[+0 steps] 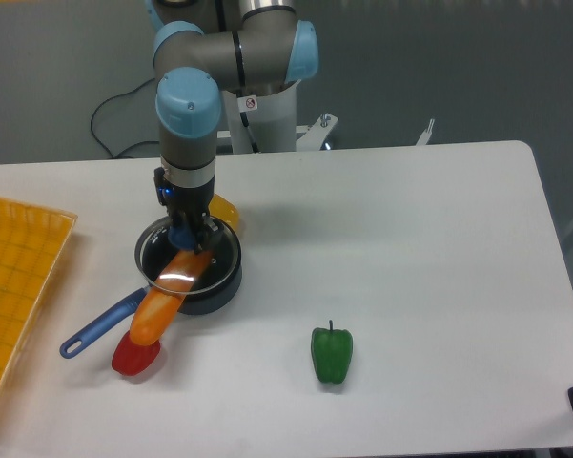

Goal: Close the pot lid
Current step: 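Press the lid down onto the pot and hold still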

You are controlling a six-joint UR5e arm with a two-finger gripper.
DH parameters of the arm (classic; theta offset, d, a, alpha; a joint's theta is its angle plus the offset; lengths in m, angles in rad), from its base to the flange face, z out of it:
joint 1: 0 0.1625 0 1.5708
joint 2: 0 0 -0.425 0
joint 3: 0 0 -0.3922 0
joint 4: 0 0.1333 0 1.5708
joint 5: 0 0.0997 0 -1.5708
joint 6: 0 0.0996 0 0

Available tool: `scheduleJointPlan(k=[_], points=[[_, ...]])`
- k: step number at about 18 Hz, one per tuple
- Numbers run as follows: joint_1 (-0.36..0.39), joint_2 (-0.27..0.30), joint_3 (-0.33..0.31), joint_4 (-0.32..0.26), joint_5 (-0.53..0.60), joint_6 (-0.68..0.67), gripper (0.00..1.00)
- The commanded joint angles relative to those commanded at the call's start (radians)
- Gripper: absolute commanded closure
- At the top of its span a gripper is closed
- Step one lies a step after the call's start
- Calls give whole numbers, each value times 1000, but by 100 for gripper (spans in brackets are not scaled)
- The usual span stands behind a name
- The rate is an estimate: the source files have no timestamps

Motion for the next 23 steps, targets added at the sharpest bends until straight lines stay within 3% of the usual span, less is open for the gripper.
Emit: scheduleJointPlan(k=[16,23], points=[[-3,-8,2,0,0,0,50],[-3,-12,3,2,0,2,43]])
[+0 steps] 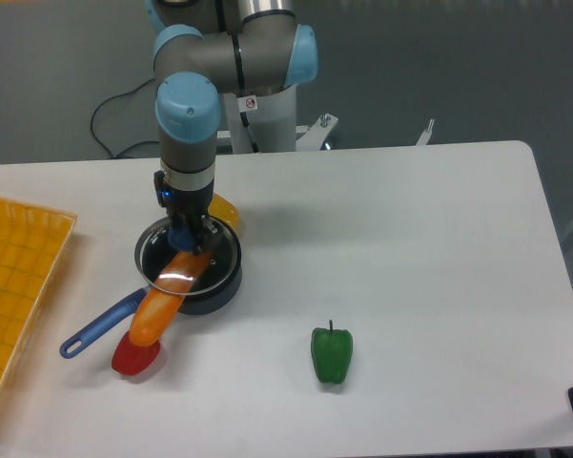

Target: Close the pot lid

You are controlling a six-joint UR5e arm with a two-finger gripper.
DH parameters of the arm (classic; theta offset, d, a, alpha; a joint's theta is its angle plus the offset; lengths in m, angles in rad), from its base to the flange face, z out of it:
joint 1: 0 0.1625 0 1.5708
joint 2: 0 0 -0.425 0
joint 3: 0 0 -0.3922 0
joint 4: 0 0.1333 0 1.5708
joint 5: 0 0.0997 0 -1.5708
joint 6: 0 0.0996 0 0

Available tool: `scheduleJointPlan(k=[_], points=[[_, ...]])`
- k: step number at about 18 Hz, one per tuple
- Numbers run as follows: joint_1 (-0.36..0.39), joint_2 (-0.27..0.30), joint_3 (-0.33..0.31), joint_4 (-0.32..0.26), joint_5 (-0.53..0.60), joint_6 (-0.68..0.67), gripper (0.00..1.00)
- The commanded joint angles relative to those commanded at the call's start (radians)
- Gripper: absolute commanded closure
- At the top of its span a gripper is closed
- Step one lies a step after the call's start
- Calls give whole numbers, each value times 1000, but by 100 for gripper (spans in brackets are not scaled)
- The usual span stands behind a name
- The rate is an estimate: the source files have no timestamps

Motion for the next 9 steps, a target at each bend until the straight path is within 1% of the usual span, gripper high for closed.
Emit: scheduleJointPlan(k=[2,7,9], points=[[2,2,0,-2,0,0,43],[0,0,0,-2,0,5,34],[0,0,0,-2,0,6,24]])
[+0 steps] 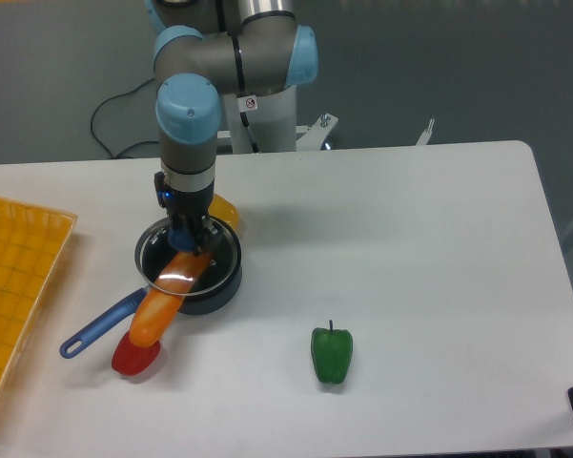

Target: Close the pot lid

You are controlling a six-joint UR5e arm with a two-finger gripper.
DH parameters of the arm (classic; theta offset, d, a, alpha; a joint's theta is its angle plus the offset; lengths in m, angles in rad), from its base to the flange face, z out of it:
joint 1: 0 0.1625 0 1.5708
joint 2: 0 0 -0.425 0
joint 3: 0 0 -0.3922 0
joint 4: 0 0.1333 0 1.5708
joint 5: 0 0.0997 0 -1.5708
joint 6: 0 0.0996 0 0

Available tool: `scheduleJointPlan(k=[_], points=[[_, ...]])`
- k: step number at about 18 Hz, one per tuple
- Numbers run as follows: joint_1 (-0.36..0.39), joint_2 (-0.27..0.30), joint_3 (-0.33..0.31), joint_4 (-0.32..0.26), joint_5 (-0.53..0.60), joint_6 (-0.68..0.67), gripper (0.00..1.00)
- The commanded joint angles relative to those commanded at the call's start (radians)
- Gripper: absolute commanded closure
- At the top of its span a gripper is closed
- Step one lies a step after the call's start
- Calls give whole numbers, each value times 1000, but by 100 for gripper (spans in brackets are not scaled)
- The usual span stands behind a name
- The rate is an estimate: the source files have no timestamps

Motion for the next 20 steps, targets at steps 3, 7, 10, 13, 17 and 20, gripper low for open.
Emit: scheduleJointPlan(k=[3,7,10,13,17,20], points=[[0,-2,3,0,2,0,18],[0,-6,9,-3,2,-2,8],[0,-6,15,-5,2,-2,4],[2,-8,43,-11,3,-6,0],[9,-8,110,-81,5,-3,0],[26,-5,152,-127,6,3,0]])
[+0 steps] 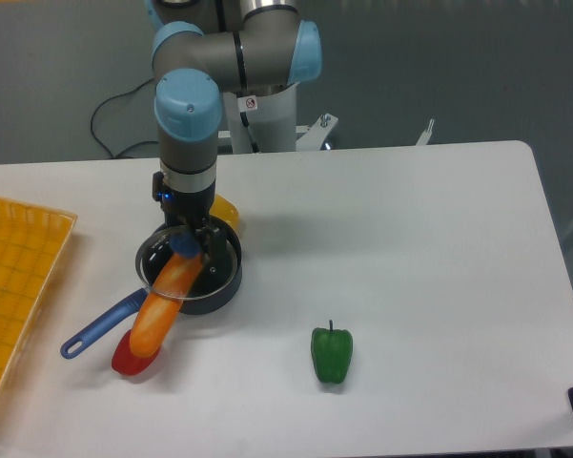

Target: Close the pot lid

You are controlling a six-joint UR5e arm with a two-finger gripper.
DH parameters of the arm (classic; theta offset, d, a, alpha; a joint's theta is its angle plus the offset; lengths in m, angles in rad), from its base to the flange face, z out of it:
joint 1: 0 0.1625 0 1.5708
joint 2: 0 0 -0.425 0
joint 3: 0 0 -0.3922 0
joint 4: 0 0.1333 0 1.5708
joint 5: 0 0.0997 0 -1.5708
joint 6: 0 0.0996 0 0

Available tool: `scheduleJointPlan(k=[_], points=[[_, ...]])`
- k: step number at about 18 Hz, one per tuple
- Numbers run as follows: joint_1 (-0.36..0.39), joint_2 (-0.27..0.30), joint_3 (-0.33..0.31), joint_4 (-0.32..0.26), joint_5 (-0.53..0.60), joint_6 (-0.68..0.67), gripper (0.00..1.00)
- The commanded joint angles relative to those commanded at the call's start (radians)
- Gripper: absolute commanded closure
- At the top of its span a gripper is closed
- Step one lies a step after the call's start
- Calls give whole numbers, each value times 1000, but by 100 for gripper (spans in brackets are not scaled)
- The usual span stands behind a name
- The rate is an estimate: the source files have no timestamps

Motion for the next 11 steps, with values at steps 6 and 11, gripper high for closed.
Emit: scheduleJointPlan(k=[6,11], points=[[9,5,140,-212,150,86,0],[55,34,140,-221,150,118,0]])
